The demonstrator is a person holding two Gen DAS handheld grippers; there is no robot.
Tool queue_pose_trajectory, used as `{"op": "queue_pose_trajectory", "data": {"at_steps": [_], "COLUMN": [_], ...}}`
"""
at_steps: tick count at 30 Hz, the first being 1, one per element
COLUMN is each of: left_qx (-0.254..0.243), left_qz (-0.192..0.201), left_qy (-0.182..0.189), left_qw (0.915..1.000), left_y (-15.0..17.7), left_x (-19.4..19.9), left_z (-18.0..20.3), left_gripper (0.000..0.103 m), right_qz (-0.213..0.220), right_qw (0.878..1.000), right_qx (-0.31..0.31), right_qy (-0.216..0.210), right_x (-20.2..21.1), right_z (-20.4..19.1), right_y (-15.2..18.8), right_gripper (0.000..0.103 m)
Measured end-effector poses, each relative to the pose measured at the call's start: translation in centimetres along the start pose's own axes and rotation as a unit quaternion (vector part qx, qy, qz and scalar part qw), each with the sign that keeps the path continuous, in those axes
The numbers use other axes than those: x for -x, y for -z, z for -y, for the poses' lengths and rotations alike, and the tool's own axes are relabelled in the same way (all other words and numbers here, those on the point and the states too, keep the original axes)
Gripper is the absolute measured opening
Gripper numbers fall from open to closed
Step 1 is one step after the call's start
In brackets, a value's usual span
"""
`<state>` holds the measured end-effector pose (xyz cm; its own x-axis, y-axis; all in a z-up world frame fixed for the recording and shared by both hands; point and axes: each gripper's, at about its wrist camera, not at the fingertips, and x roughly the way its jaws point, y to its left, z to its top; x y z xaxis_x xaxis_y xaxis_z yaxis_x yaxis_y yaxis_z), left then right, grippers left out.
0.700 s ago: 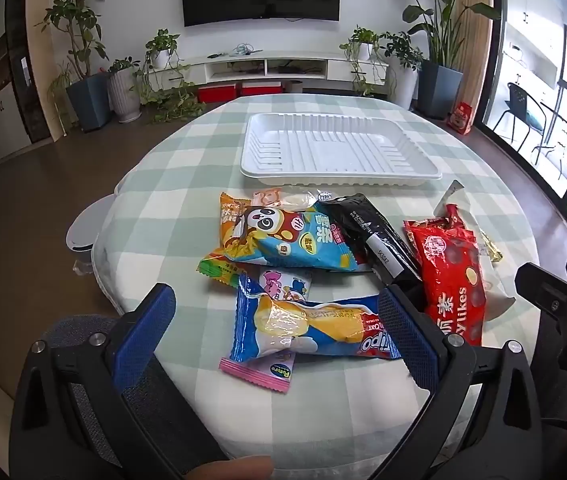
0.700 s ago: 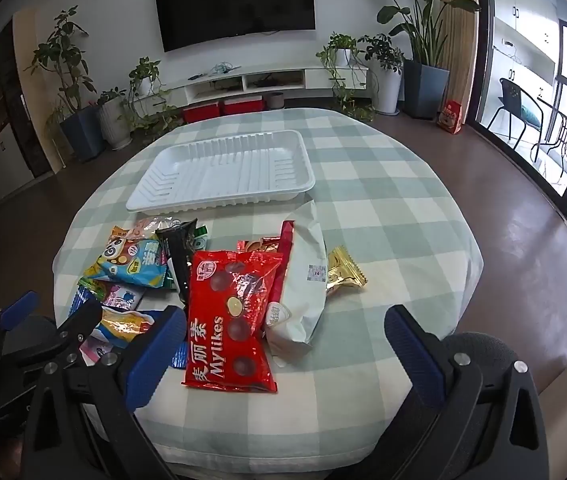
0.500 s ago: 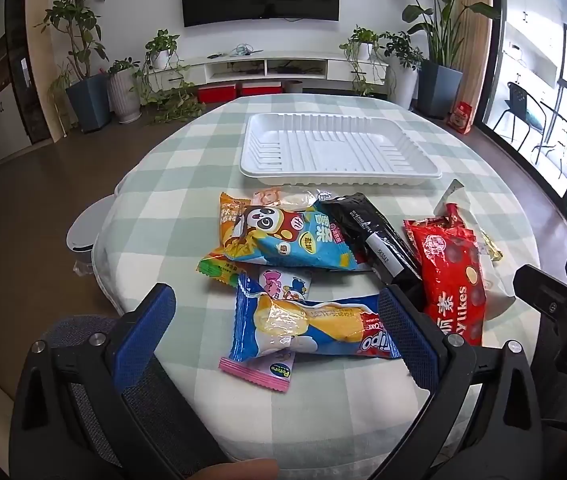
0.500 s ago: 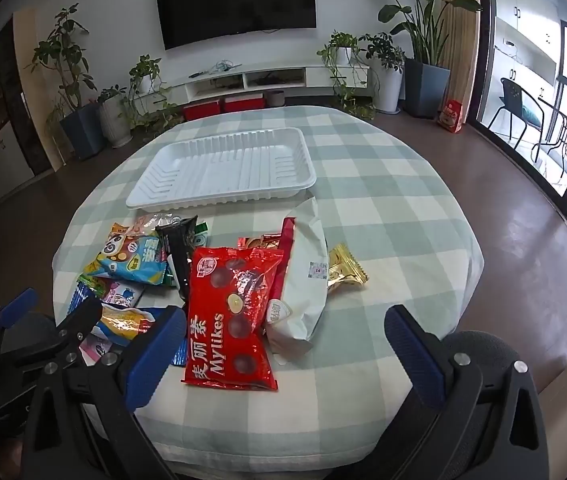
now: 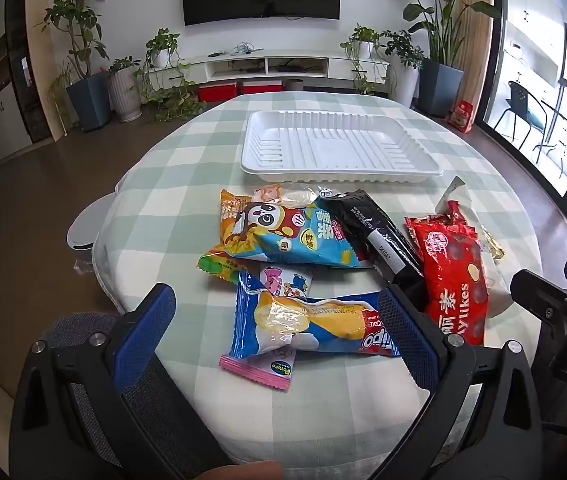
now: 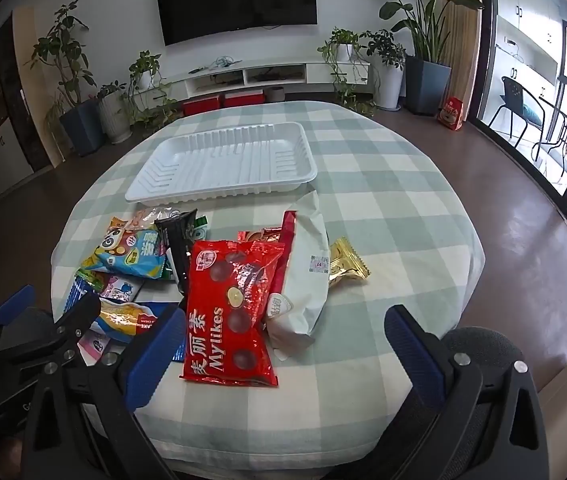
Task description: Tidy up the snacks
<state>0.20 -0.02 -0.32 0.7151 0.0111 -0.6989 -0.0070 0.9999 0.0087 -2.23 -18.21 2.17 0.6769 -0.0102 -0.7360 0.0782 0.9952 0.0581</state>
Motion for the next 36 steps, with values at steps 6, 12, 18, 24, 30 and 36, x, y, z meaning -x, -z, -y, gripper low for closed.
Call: {"op": "queue_pose_trajectory", "data": {"at_steps": [6,12,18,24,30,36], "left_qx": [0.001,0.000,0.000,0.000,0.000,0.000], "left_qz": [-0.001,-0.001,-0.001,-0.002,-0.001,-0.002], "left_qy": [0.000,0.000,0.000,0.000,0.000,0.000], "left_qw": [1.0000,1.0000,1.0000,1.0000,1.0000,1.0000], "left_y": [0.36,0.38,0.42,0.43,0.40,0.44], "left_x": [-0.13,-0.15,-0.18,-0.13,-0.11,-0.04], "left_z": [0.01,0.05,0.03,0.07,0.08,0.07], "left_gripper": [0.102,0.102,0.102,0.102,0.102,0.102], "right_qz": [-0.005,-0.007,-0.007,-0.008,-0.009,-0.010], "right_qw": [1.000,1.000,1.000,1.000,1.000,1.000], "right_qx": [0.001,0.001,0.002,0.002,0.003,0.003], "right_qy": [0.000,0.000,0.001,0.001,0.001,0.001], "right_x": [0.04,0.00,-0.03,-0.05,-0.13,-0.26], "right_z": [-0.19,-0.17,-0.19,-0.21,-0.21,-0.20], "right_y": [-0.10,-0.09,-0.07,-0.07,0.03,0.25], "right_gripper": [0.102,0.102,0.102,0.102,0.102,0.102]}}
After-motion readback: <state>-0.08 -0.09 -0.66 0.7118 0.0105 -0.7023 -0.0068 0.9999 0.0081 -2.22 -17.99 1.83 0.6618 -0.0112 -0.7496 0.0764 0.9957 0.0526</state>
